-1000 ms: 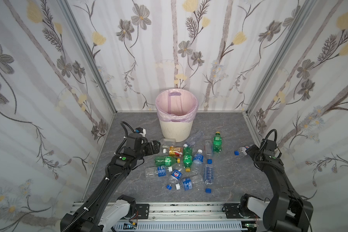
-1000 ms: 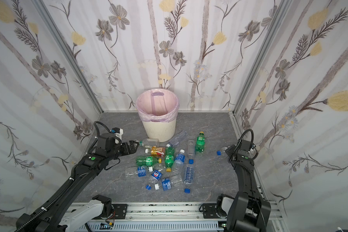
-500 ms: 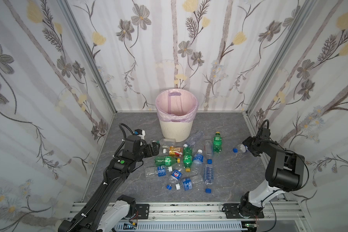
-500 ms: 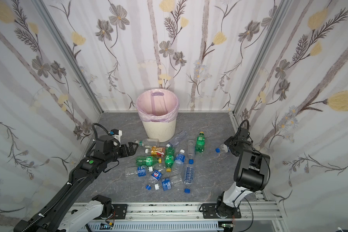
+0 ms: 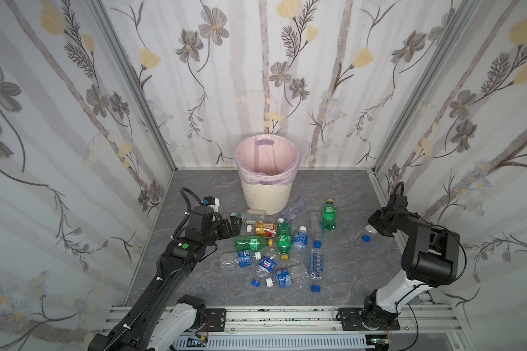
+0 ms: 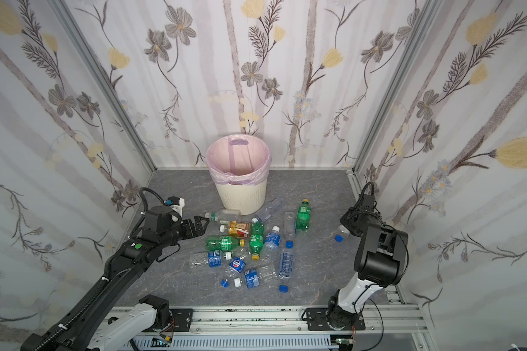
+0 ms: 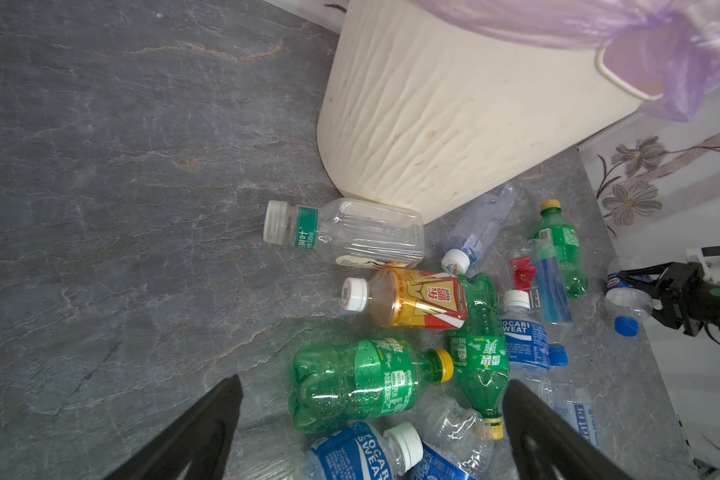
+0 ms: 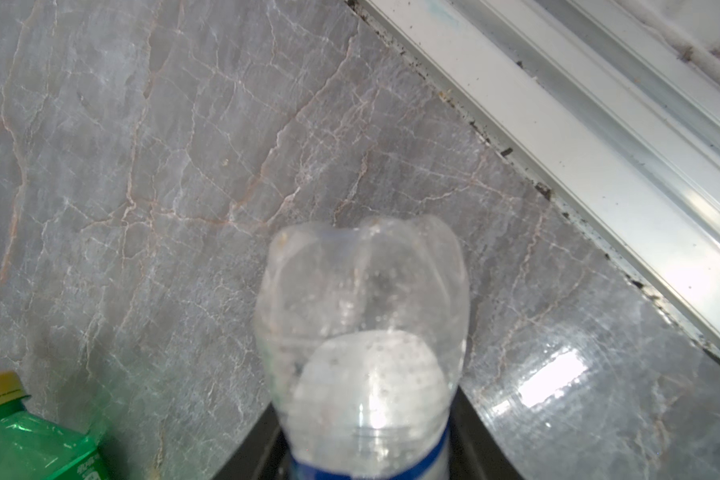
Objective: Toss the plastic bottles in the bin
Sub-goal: 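Grasp the blue-capped bottle by the wall with the right gripper while left withdraws, then lift the blue-capped bottle over the bin with the right gripper and release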
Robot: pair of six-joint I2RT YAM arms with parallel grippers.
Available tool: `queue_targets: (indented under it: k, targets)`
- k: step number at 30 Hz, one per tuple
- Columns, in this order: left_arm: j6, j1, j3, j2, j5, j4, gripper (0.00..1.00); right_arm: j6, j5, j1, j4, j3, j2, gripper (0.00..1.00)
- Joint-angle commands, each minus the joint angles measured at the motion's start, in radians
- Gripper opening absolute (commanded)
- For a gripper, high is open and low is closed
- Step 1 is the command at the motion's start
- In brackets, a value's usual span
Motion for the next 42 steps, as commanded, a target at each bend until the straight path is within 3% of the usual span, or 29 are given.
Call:
queue_targets:
  k: [1, 15, 20, 28, 34, 38, 42]
  targets:
    - [-0.026, 0.003, -0.019, -0.022, -0.049, 0.021, 1.0, -0.055, 0.018, 0.023, -0.021, -0.002, -0.061, 0.45]
    - [-0.027, 0.07, -0.057, -0.073, -0.044, 0.018, 1.0, -0.234, -0.038, 0.27, -0.254, 0.134, -0.401, 0.48]
    - [-0.024, 0.089, -0.057, -0.071, -0.039, 0.017, 1.0, -0.288, -0.081, 0.42, -0.307, 0.187, -0.499, 0.47]
    - [-0.032, 0.1, -0.045, -0.077, -0.013, 0.011, 1.0, -0.393, -0.07, 0.665, -0.398, 0.155, -0.584, 0.48]
    - [-0.038, 0.104, -0.023, -0.092, 0.039, 0.011, 1.0, -0.387, -0.078, 0.769, -0.388, 0.148, -0.618, 0.47]
    - [-0.052, 0.105, -0.032, -0.1, 0.043, 0.011, 1.0, -0.378, -0.142, 0.808, -0.335, 0.308, -0.549, 0.49]
    - [-0.067, 0.105, -0.032, -0.105, 0.062, 0.012, 1.0, -0.37, -0.204, 0.835, -0.332, 0.714, -0.285, 0.48]
